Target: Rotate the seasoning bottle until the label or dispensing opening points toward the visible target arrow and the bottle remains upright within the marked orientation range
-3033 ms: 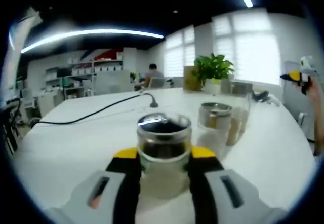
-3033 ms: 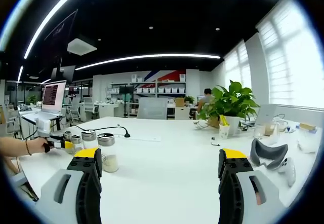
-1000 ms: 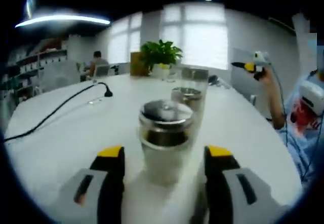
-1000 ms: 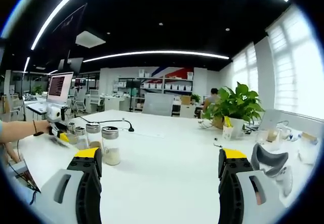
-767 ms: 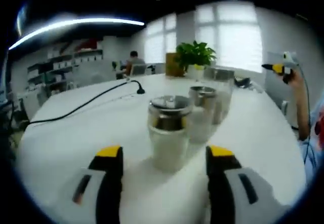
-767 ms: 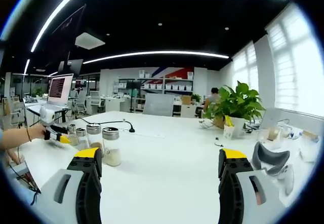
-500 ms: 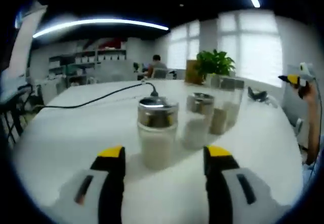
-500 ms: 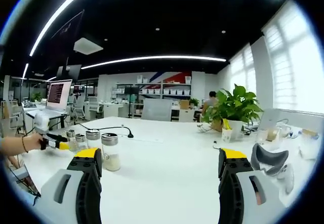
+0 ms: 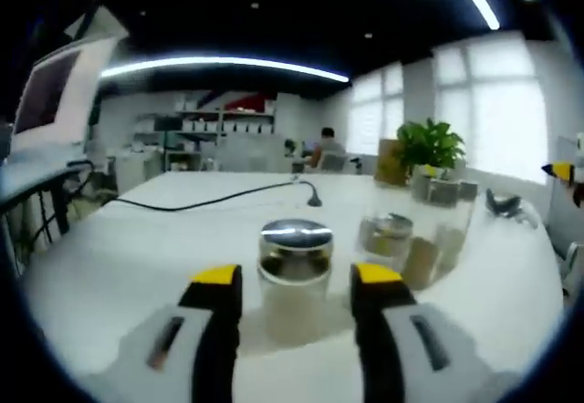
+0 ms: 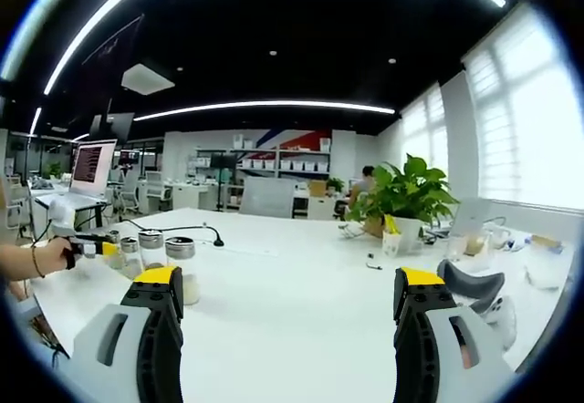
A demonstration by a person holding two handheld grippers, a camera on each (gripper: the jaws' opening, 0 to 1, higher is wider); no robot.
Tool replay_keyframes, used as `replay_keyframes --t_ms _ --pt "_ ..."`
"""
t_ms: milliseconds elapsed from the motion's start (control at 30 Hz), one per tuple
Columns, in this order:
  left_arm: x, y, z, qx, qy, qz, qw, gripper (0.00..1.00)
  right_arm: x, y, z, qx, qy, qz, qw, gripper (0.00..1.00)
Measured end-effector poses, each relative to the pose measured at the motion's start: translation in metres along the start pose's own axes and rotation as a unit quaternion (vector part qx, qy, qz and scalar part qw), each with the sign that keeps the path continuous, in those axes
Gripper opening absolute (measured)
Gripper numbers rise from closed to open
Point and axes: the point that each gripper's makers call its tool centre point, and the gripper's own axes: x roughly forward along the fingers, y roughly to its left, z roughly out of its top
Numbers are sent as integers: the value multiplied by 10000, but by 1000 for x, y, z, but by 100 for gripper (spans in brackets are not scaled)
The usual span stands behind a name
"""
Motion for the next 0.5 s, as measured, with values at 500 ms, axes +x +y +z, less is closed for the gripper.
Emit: replay_keyframes --t_ms 500 --pt "12 0 -3 40 58 -118 9999 34 2 1 -6 23 139 52 9999 99"
